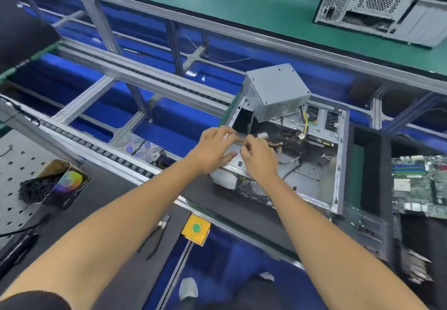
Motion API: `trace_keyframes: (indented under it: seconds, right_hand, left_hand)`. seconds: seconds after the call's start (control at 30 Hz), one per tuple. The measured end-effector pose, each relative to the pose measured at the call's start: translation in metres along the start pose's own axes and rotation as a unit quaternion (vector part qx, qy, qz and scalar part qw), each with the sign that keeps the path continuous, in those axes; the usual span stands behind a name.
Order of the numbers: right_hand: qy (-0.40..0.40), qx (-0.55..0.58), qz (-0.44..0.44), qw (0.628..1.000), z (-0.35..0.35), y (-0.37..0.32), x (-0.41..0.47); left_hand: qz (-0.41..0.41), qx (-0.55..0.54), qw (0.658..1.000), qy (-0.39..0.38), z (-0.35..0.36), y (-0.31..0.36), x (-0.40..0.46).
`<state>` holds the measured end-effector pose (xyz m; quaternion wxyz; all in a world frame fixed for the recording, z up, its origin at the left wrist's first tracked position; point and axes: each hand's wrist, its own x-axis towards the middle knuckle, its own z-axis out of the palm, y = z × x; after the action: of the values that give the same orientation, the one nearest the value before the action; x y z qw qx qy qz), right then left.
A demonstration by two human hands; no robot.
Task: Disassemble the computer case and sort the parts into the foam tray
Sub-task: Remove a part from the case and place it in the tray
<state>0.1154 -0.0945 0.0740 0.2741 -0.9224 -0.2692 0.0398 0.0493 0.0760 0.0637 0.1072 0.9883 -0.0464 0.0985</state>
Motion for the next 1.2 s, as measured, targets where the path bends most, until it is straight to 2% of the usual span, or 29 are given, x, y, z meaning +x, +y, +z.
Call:
trace_keyframes:
  seconds: [0.07,0.13,0.23,0.3,0.37,0.47,0.5,0.53,0.67,0.73,0.83,0.9,1.0,1.1,1.2]
  right_hand:
    - [-0.011,0.004,0.035,0.999,0.011,-0.011,0.000]
    - [-0.025,-0.006,0.051,0.998,0.019,-0.013,-0.001]
    - [-0.019,-0.033,0.062,0.997,0.021,-0.010,-0.003]
    - [-0.012,-0.056,0.062,0.996,0.022,-0.011,-0.003]
    - [-0.019,-0.073,0.057,0.996,0.025,-0.013,-0.002]
    - [-0.031,-0.068,0.064,0.995,0.025,-0.014,-0.003]
    - [-0.031,-0.067,0.066,0.995,0.024,-0.014,-0.003]
    - [-0.031,-0.068,0.067,0.995,0.024,-0.014,-0.004]
    - [-0.038,-0.072,0.067,0.994,0.022,-0.017,-0.005]
    - [-0.038,-0.066,0.071,0.995,0.021,-0.016,-0.006]
    - [-0.035,-0.050,0.076,0.995,0.021,-0.015,-0.006]
    - [-0.036,-0.035,0.083,0.995,0.021,-0.014,-0.005]
    - [-0.036,-0.002,0.095,0.995,0.020,-0.012,-0.005]
    - [-0.039,0.039,0.093,0.994,0.018,-0.012,-0.005]
    - [-0.048,0.116,0.084,0.989,0.015,-0.008,-0.004]
  left_hand:
    - [-0.054,0.010,0.997,0.053,-0.002,-0.021,-0.028]
    - [-0.113,-0.035,0.990,0.079,-0.003,-0.038,-0.056]
    - [-0.210,-0.129,0.968,0.039,0.005,-0.060,-0.101]
    - [-0.252,-0.165,0.953,-0.034,0.020,-0.069,-0.137]
    - [-0.287,-0.122,0.935,-0.167,0.040,-0.077,-0.174]
    - [-0.343,-0.083,0.851,-0.389,0.067,-0.078,-0.214]
    - [-0.346,-0.081,0.833,-0.424,0.074,-0.075,-0.223]
    - [-0.340,-0.073,0.831,-0.434,0.081,-0.071,-0.229]
    - [-0.310,0.014,0.872,-0.379,0.095,-0.061,-0.242]
    - [-0.313,0.022,0.867,-0.388,0.095,-0.062,-0.239]
    - [-0.283,0.001,0.849,-0.447,0.089,-0.069,-0.229]
    - [-0.251,-0.075,0.845,-0.467,0.075,-0.076,-0.213]
    - [-0.228,-0.219,0.836,-0.449,0.032,-0.084,-0.174]
    - [-0.258,-0.352,0.822,-0.365,-0.026,-0.082,-0.119]
    - [-0.242,-0.422,0.825,-0.288,-0.070,-0.072,-0.060]
